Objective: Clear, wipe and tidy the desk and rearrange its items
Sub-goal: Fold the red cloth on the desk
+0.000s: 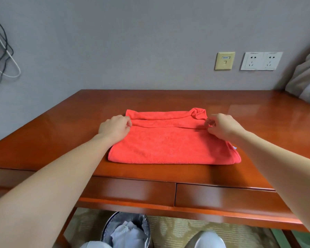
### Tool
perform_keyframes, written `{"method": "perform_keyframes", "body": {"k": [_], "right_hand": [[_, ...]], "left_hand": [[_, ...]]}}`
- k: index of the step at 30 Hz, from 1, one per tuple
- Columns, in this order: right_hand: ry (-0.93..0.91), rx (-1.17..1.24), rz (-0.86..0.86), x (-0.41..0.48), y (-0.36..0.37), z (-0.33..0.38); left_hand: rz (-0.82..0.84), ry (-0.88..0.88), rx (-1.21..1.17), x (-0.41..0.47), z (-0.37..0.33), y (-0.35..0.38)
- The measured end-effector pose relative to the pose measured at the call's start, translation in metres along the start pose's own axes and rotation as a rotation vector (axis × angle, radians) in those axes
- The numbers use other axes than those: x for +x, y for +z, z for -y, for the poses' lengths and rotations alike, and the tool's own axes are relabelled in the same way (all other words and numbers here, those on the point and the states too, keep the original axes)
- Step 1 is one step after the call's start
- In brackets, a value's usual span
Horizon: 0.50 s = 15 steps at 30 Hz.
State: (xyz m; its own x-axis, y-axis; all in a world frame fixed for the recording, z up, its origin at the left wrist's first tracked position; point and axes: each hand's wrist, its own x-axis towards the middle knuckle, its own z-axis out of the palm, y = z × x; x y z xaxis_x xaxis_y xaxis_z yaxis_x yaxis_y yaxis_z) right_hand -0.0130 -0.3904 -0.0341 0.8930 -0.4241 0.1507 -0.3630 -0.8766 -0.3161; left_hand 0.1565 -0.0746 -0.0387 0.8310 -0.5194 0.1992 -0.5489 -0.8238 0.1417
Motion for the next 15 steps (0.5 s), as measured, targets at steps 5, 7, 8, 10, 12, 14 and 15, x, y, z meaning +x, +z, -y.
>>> {"method": "perform_keyframes", "body": {"k": [5, 7, 8, 10, 12, 14, 15], "right_hand": [[-0.019, -0.087, 0.021, 0.025, 0.008, 0.007], [0.024, -0.138, 0.031, 0.035, 0.007, 0.008], [0.041, -0.156, 0.046, 0.04, 0.005, 0.009], [0.059, -0.172, 0.077, 0.051, -0.003, 0.013], [0.089, -0.154, 0.081, 0.066, -0.012, 0.015], [0.157, -0.09, 0.038, 0.084, -0.02, 0.019], [0.188, -0.057, 0.004, 0.095, -0.022, 0.021]], "left_hand": [[0.03, 0.005, 0.142, 0.027, -0.009, 0.001], [0.034, 0.022, 0.183, 0.038, -0.007, -0.002], [0.035, 0.028, 0.187, 0.042, -0.006, -0.003], [0.04, -0.001, 0.126, 0.053, -0.003, -0.008], [0.044, -0.081, -0.036, 0.069, -0.002, -0.016], [0.016, -0.139, -0.151, 0.09, -0.002, -0.023], [-0.007, -0.149, -0.178, 0.103, -0.003, -0.024]]}}
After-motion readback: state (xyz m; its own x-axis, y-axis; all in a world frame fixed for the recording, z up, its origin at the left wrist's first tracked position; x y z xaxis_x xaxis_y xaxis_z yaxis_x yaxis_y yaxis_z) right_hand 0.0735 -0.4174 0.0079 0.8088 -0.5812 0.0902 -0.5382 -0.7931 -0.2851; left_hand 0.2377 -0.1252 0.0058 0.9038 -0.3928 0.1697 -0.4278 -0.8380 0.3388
